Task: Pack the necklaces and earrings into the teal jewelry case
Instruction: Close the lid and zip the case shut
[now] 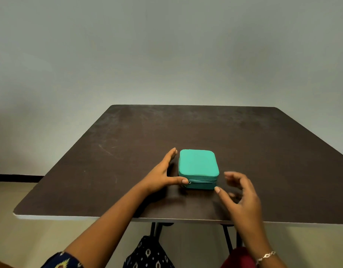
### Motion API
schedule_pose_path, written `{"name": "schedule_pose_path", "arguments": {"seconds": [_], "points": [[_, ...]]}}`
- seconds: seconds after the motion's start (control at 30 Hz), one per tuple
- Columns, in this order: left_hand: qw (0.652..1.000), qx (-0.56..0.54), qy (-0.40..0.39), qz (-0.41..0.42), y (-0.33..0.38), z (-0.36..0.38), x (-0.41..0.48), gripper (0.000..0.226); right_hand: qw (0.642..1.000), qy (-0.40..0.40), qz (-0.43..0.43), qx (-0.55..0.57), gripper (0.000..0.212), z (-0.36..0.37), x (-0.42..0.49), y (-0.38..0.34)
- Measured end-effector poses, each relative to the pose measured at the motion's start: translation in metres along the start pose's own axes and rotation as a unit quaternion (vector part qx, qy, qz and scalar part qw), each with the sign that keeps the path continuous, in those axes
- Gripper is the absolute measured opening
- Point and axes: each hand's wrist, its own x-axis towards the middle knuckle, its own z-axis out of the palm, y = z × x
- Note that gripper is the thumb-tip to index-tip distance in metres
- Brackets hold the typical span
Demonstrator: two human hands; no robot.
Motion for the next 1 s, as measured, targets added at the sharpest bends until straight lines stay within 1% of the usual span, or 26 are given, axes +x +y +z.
{"name": "schedule_pose_path", "arguments": {"seconds": [0.07, 0.17, 0.27, 0.4, 0.53, 0.63, 0.77, 0.93, 1.0], "points": [[1.000, -0.002, -0.012, 0.001, -0.001, -0.001, 0.003, 0.122, 1.000, -0.010, -0.006, -0.020, 0.027, 0.011, -0.012, -0.003], [1.000, -0.011, -0.020, 0.005, -0.002, -0.001, 0.006, 0.121, 0.996, -0.046, -0.009, -0.078, 0.019, 0.027, -0.017, -0.007], [0.999, -0.022, -0.017, 0.018, -0.003, 0.001, 0.006, 0.117, 0.989, -0.038, -0.017, -0.142, 0.012, 0.038, -0.013, -0.009], [0.999, -0.017, -0.016, 0.029, -0.005, 0.002, 0.006, 0.109, 0.979, -0.028, -0.023, -0.200, 0.014, 0.048, -0.008, -0.014], [0.999, -0.016, -0.017, 0.035, -0.006, 0.003, 0.006, 0.105, 0.976, 0.001, -0.018, -0.219, 0.012, 0.058, -0.009, -0.015], [0.999, -0.009, -0.008, 0.037, -0.008, 0.004, 0.007, 0.107, 0.975, 0.016, -0.003, -0.223, 0.012, 0.063, -0.009, -0.016], [0.999, -0.004, 0.005, 0.038, -0.010, 0.005, 0.008, 0.109, 0.971, 0.014, 0.033, -0.237, 0.015, 0.066, -0.007, -0.017], [0.999, 0.011, 0.014, 0.048, -0.011, 0.006, 0.009, 0.107, 0.972, 0.018, 0.031, -0.232, 0.017, 0.066, -0.007, -0.017], [0.999, 0.011, 0.015, 0.048, -0.010, 0.006, 0.009, 0.107, 0.974, 0.022, 0.021, -0.223, 0.015, 0.065, -0.008, -0.016]]}}
